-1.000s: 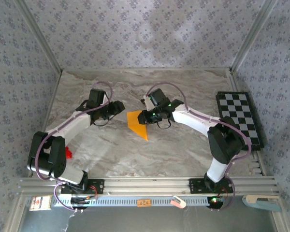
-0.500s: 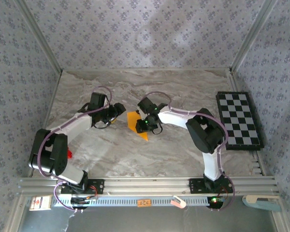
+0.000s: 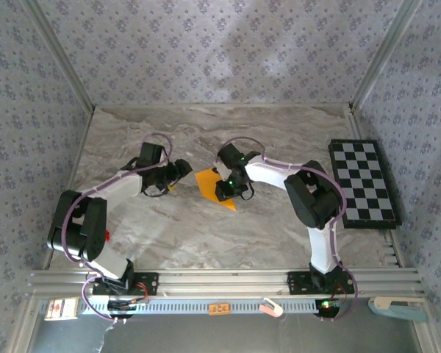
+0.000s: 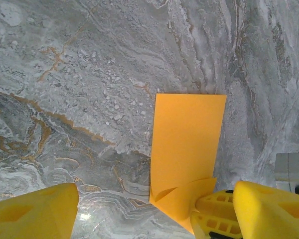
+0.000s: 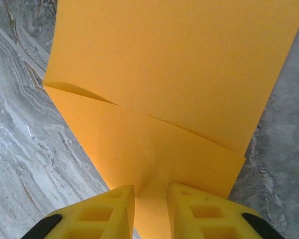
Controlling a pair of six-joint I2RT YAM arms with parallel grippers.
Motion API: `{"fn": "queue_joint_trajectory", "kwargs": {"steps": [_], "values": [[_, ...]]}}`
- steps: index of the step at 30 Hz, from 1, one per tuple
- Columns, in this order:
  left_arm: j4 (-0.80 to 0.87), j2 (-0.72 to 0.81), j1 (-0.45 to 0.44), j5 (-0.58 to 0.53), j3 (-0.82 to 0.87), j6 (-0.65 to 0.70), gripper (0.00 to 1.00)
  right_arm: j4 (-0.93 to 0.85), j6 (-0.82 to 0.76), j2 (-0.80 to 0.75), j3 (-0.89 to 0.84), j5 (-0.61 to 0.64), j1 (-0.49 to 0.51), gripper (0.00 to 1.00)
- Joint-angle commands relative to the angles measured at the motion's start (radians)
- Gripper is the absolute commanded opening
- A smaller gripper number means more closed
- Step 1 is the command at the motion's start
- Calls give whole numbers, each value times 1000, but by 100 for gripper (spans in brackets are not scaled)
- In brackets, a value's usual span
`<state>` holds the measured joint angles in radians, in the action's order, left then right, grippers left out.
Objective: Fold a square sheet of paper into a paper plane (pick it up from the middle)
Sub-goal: Fourth fold the wing at the center of the table.
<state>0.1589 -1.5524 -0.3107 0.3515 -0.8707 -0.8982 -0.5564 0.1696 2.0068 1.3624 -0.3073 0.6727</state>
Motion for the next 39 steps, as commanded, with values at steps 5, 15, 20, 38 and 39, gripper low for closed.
{"fn": "queue_joint_trajectory", "kwargs": {"steps": [5, 15, 20, 38, 39], "values": [[-8, -15, -46, 48, 2, -20, 81, 117, 208, -148, -81, -45, -19, 31], [-133, -49, -111, 104, 40, -132, 78, 205, 350, -110, -128, 9, -16, 31], [-179, -82, -142, 128, 49, -175, 71, 194, 340, -90, -117, 46, -26, 30], [-207, -154, -170, 166, 40, -225, 51, 198, 352, -42, -151, 22, -41, 30], [-206, -158, -172, 170, 32, -222, 50, 197, 352, -42, -151, 20, -41, 30]]}}
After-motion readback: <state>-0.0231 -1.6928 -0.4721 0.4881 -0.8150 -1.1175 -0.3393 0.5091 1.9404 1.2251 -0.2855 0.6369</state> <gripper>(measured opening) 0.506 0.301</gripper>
